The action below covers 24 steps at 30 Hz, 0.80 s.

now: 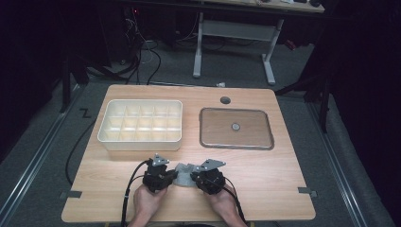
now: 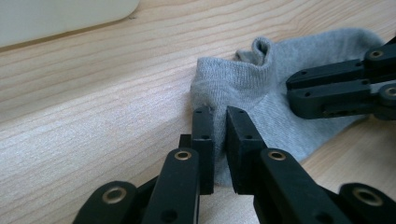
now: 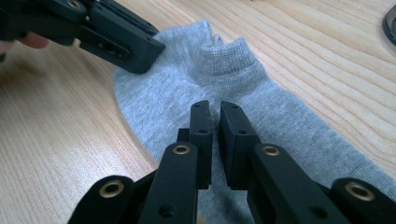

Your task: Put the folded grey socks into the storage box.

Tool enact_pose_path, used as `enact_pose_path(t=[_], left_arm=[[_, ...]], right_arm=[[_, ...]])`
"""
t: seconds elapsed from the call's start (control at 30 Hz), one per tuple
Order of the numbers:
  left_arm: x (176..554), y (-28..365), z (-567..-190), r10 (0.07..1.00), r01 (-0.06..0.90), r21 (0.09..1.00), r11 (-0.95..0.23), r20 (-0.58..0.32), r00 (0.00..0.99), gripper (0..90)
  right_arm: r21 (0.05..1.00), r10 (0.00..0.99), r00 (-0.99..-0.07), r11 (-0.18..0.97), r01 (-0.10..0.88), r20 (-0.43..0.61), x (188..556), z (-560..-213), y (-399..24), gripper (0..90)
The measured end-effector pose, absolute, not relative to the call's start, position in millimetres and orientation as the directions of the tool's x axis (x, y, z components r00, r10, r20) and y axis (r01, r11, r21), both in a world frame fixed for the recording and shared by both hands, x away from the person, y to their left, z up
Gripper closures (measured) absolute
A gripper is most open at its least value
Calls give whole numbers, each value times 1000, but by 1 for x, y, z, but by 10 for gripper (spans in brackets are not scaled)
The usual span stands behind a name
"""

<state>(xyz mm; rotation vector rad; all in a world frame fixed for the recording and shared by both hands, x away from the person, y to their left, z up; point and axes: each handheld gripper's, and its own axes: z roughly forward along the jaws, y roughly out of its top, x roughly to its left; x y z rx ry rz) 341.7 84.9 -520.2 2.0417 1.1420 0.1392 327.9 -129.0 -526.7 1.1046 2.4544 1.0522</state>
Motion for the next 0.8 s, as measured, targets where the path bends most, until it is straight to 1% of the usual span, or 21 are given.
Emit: enact_pose_path(t=[0.33,0.57,0.63,0.8], left_arm=[[342,91,-505,699,675,698,-238,-359,619,830],[341,86,-496,651,665,714,-220,-400,645,832],[341,85,-495,644,659,718,-222,-400,652,833],[342,85,-493,626,657,725,-208,-417,659,833]], right_arm=[[699,728,-683,456,550,63,329,-526,-129,843],[691,724,-687,467,552,60,331,-525,-128,852],[688,724,-687,469,554,59,332,-525,-126,856],[692,717,-691,457,559,85,337,-526,-122,865]])
